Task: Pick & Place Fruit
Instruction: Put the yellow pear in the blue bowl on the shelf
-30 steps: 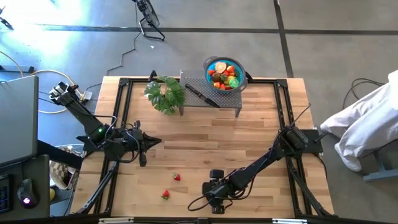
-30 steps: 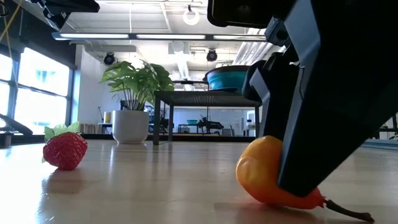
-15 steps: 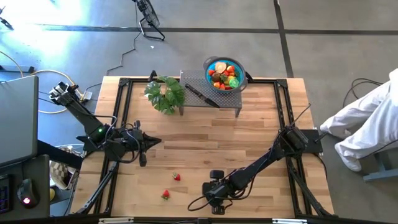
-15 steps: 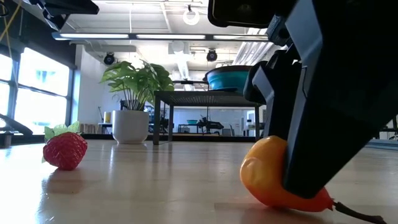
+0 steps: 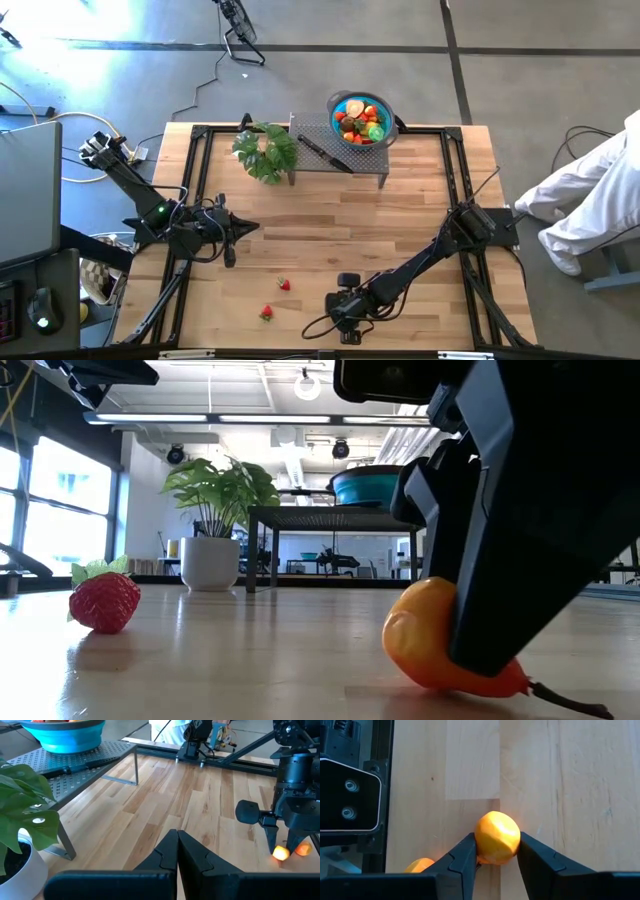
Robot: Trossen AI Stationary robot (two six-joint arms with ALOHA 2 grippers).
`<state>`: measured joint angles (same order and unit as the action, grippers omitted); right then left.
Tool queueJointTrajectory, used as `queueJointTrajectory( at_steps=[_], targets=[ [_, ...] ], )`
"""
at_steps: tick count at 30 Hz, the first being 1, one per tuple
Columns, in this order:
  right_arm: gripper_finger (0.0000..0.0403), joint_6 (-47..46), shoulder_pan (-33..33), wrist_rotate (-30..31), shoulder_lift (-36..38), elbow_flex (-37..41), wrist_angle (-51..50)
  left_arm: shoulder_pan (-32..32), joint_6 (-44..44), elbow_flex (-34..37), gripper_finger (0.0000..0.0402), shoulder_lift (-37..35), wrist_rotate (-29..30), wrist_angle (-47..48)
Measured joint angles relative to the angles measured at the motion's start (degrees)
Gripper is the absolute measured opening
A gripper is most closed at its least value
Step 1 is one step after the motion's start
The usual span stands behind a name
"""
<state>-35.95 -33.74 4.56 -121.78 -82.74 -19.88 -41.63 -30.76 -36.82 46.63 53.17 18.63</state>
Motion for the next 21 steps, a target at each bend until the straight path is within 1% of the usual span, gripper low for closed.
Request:
queueJointTrajectory(
  at_steps=[9, 17, 21],
  targets=[
    [0.0116, -0.17, 0.0, -0.22, 0.18, 0.0, -0.02, 0.0, 0.0, -0.02, 0.0, 0.0, 0.0, 0.02],
    [0.0118, -0.11, 1.24, 0.08, 2.69, -0.04, -0.18, 0.0, 0.35, 0.0, 0.0, 0.0, 0.0, 0.03],
    [0.0115, 0.08, 2.37, 1.46, 4.62, -0.04, -0.58, -0.01, 0.39, -0.02, 0.0, 0.0, 0.0, 0.02]
  ],
)
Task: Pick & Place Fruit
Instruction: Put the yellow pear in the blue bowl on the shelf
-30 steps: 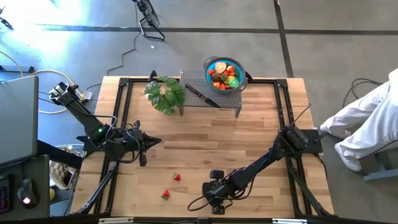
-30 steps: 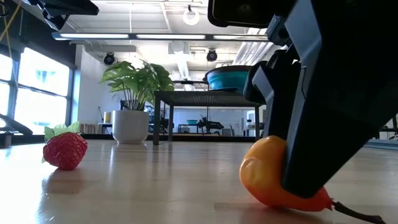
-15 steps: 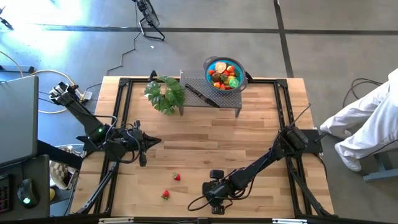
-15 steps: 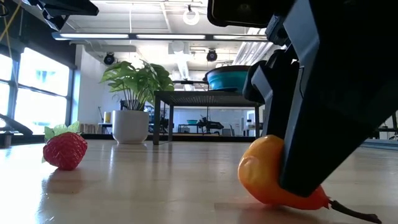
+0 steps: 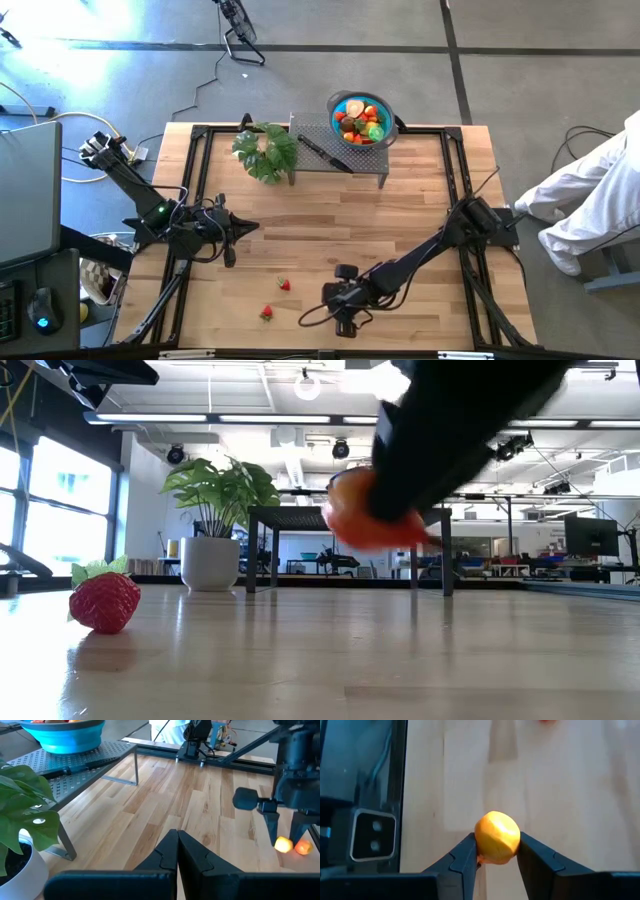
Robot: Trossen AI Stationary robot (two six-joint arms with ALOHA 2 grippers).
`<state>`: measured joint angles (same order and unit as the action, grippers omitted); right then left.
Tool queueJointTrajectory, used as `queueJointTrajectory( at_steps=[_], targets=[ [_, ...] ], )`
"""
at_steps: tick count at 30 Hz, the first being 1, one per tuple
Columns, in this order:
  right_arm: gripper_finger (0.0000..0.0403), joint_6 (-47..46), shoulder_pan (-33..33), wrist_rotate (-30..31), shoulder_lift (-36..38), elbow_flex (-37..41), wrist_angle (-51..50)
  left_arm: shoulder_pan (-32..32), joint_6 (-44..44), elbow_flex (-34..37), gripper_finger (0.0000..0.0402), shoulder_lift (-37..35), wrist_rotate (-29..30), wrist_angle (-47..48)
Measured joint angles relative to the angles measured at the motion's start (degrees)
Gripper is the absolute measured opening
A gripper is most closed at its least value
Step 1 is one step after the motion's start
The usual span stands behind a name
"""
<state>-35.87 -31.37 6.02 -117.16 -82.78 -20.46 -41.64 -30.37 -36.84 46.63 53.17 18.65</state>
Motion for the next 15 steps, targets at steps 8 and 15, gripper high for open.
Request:
queueJointTrajectory(
  at_steps=[8, 15],
  targets=[
    [0.0114, 0.36, 2.66, 1.01, 5.08, 0.0, -0.9, 0.02, -0.11, 0.0, 0.0, 0.0, -0.51, 0.0],
    [0.0115, 1.65, 4.99, 4.79, 11.6, -0.07, -1.91, 0.02, -0.15, 0.0, 0.0, 0.0, -1.33, -0.08]
  ],
)
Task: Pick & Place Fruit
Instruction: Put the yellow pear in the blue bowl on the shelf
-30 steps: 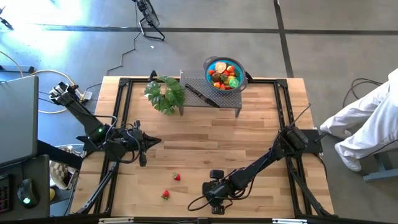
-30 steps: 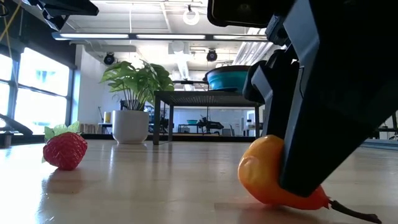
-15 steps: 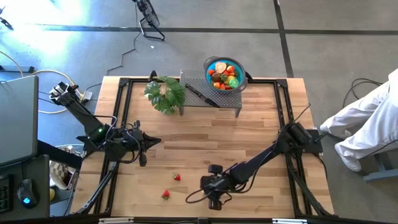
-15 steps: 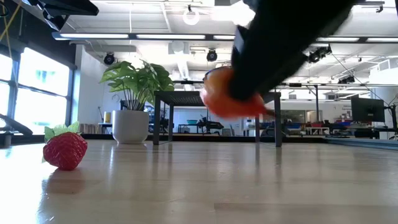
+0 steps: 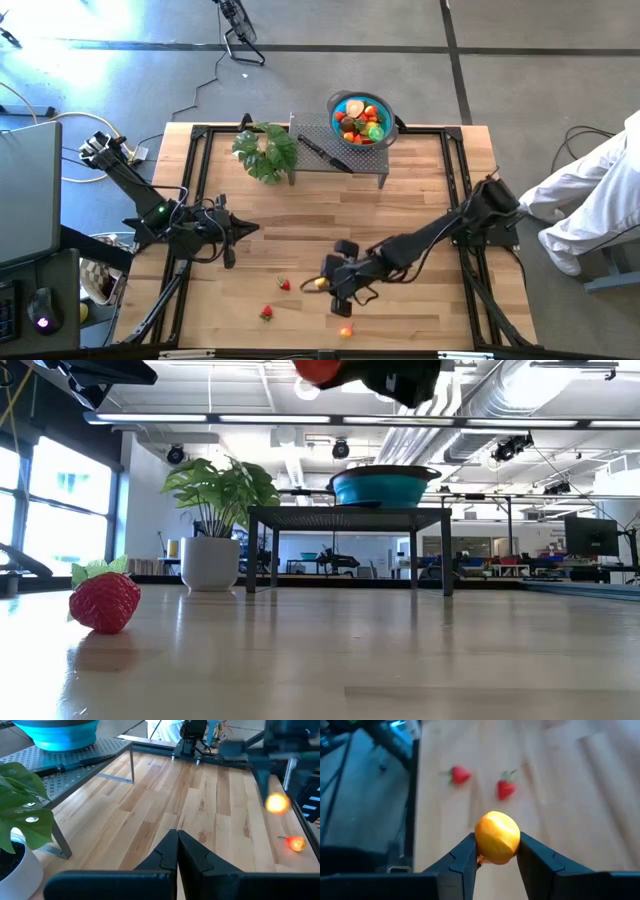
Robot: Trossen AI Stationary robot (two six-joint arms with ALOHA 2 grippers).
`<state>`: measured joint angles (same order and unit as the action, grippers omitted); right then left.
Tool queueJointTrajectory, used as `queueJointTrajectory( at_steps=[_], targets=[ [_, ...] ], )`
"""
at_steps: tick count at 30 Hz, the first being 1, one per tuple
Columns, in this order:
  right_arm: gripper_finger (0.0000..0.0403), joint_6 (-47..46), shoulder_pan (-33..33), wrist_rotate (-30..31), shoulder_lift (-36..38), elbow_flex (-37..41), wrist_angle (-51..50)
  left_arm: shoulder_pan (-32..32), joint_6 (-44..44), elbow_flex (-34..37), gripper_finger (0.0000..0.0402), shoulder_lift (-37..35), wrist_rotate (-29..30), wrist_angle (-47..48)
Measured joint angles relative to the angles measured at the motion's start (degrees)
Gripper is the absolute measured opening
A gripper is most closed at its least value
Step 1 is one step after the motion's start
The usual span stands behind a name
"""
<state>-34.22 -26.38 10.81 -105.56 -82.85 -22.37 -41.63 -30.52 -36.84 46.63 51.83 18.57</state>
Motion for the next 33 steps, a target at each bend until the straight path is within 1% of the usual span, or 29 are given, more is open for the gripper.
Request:
queueJointTrajectory(
  at_steps=[2, 6, 8, 10, 12, 15, 22, 28, 33],
  targets=[
    [0.0113, 0.03, 0.83, 1.57, 2.13, 0.07, -1.39, -0.02, -0.02, 0.0, 0.0, 0.0, 0.0, -0.45],
    [0.0115, 1.11, 2.9, 5.23, 6.4, 0.13, -1.99, 0.0, -0.15, 0.0, 0.0, 0.0, 0.0, -0.89],
    [0.0115, 1.52, 4.42, 7.05, 8.03, -0.07, -0.56, -0.02, -0.34, 0.0, 0.0, 0.0, 0.0, -0.95],
    [0.0114, 2.35, 5.48, 8.57, 10.14, 0.11, -1.81, -0.01, -0.39, 0.0, 0.0, 0.0, 0.0, -0.87],
    [0.0113, 3.14, 7.32, 9.73, 11.5, 0.03, -0.98, 0.0, -0.39, 0.02, 0.0, 0.0, 0.01, -0.93],
    [0.0114, 4.43, 9.8, 12.06, 14.46, 0.17, -3.13, -0.01, -0.39, 0.0, 0.0, 0.0, -0.05, -0.87],
    [0.0113, 7.15, 18.07, 17.49, 19.71, 0.09, -3.95, 0.0, -0.03, 0.02, 0.0, 0.0, -0.52, -0.83],
    [0.0115, 11.37, 27.78, 17.79, 22.43, 0.09, -4.0, -0.02, 0.11, 0.02, 0.0, 0.0, -0.55, -0.82],
    [0.0114, 15.31, 35.96, 16.81, 22.73, 0.09, -4.15, -0.01, 0.26, 0.01, 0.0, 0.0, -0.55, -0.82]
  ],
)
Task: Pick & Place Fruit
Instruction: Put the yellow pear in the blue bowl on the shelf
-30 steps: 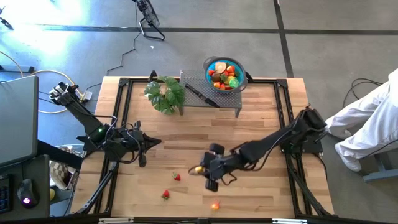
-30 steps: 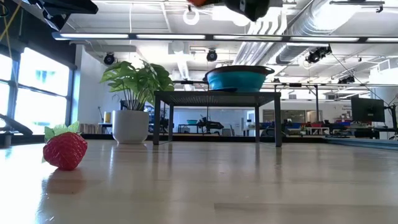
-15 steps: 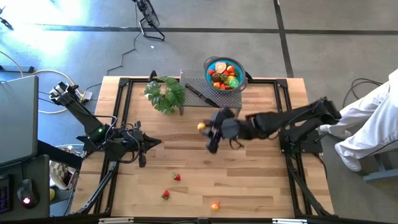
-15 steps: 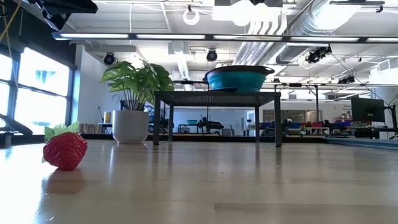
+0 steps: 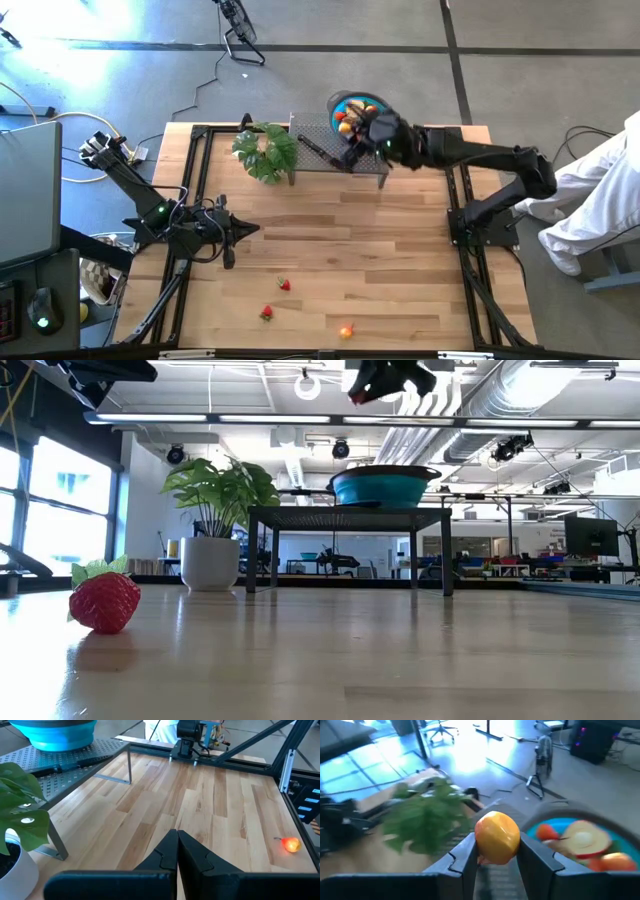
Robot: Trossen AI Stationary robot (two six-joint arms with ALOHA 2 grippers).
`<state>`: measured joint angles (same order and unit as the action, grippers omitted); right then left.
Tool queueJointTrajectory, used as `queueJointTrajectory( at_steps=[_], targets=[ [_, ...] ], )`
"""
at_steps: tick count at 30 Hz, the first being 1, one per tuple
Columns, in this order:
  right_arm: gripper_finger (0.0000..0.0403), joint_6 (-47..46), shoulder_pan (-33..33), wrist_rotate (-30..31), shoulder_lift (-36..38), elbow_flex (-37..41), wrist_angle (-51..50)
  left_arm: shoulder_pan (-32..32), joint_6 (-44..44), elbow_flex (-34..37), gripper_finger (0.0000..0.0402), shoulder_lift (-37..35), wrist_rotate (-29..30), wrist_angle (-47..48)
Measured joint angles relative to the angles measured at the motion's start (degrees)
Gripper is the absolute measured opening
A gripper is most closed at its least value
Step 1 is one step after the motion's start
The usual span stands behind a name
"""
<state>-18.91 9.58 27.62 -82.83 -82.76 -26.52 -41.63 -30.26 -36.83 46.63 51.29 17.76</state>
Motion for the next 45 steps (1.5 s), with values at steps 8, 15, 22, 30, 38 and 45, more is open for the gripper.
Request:
queueJointTrajectory(
  at_steps=[8, 15, 22, 30, 38, 45],
  targets=[
    [0.0114, 3.0, 10.81, -8.15, 0.0, 0.0, -1.05, 0.0, 0.0, 0.0, 0.0, 0.0, 0.57, 0.4],
    [0.0115, 3.88, 17.51, -16.44, -0.06, 0.0, -7.92, 0.01, -0.01, -0.01, 0.0, 0.0, 0.9, 0.43],
    [0.0116, 5.53, 19.92, -18.91, -0.07, 0.0, -11.22, 0.0, -0.02, -0.01, 0.0, 0.0, 0.9, 0.42],
    [0.0116, 6.65, 21.71, -19.38, -2.37, 0.07, -14.27, 0.0, -0.02, -0.01, 0.0, 0.0, 0.9, 0.4],
    [0.0115, 7.95, 23.11, -19.8, -6.01, 0.07, -13.11, 0.0, -0.07, -0.01, 0.0, 0.0, 0.88, 0.39],
    [0.0124, 10.1, 23.41, -19.9, -6.47, 0.07, -12.68, 0.01, -0.24, 0.01, 0.0, 0.0, 0.87, 0.39]
  ],
)
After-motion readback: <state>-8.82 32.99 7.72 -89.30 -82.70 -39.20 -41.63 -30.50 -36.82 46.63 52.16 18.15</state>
